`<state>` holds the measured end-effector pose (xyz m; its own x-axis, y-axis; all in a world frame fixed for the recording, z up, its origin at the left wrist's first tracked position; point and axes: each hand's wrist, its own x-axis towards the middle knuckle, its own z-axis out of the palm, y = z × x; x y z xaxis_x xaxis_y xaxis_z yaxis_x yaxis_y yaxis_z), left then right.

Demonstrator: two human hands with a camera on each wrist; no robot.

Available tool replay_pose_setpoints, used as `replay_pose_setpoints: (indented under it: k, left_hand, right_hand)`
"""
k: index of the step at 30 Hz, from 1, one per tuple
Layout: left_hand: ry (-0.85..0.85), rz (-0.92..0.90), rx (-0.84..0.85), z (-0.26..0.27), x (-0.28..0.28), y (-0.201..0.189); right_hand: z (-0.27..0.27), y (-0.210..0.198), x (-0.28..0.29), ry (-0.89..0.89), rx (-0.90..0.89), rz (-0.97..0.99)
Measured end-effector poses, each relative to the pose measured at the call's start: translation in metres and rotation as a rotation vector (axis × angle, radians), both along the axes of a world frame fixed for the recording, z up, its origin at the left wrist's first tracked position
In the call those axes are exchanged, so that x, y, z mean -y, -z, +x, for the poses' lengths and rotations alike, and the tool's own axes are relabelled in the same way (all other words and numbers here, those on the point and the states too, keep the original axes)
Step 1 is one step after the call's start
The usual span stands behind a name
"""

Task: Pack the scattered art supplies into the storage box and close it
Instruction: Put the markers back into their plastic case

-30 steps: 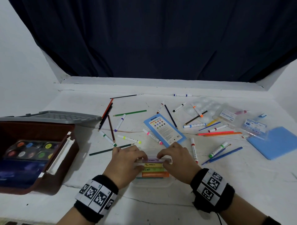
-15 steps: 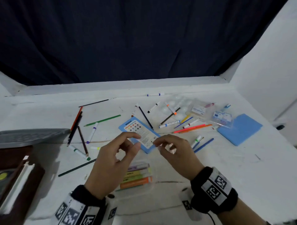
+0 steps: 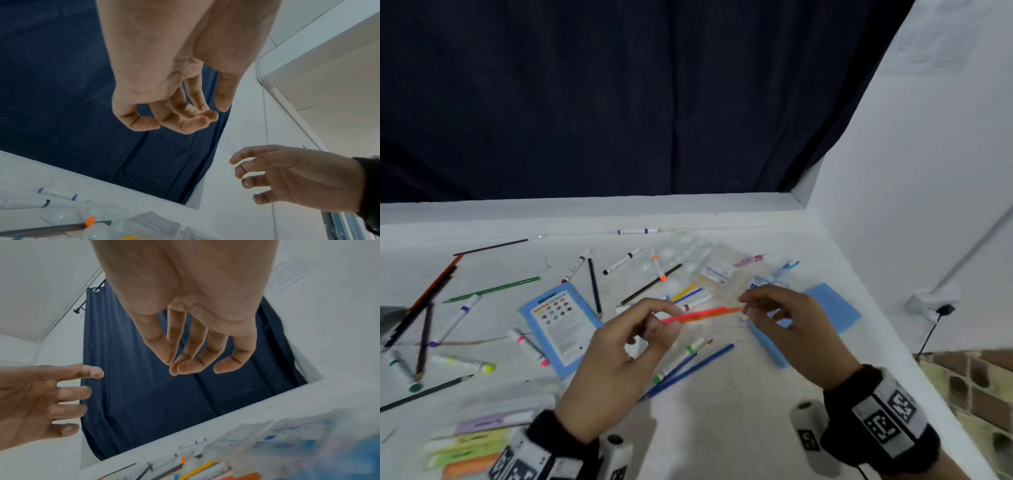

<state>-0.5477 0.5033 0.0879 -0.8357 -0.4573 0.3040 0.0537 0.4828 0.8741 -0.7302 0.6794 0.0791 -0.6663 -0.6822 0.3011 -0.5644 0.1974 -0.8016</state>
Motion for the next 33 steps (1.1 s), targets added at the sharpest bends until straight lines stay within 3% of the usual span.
replay_pose_setpoints:
  k: [6,15,19,24,28,33]
  left_hand:
    - [0.029,0.058,0.022,-0.086,-0.029,0.012]
    - [0.029,0.045,0.231,-0.231,-0.005,0.035]
    - [0.008,-0.123,0.395,-0.294,0.008,0.040]
    - [0.019,-0.551,0.744,-0.354,0.019,0.059]
    - [0.116,-0.655,0.870,-0.378,0.018,0.068]
    - [0.082,-0.665,0.892,-0.391,0.018,0.073]
  right_hand:
    - [-0.079,0.002,-0.047,0.037,0.048,0.038]
    - [-0.192,0.022,-0.056,0.067,0.105,0.199]
    - [-0.232,0.036,-0.039,0.080,0.030,0.298]
    - [-0.267,0.056,-0.009,-0.039,-0.176,0.528]
    - [-0.275,0.068,0.013,-0.102,-0.290,0.679]
    - [-0.273,0.076,0.023,-0.121,-0.406,0.795]
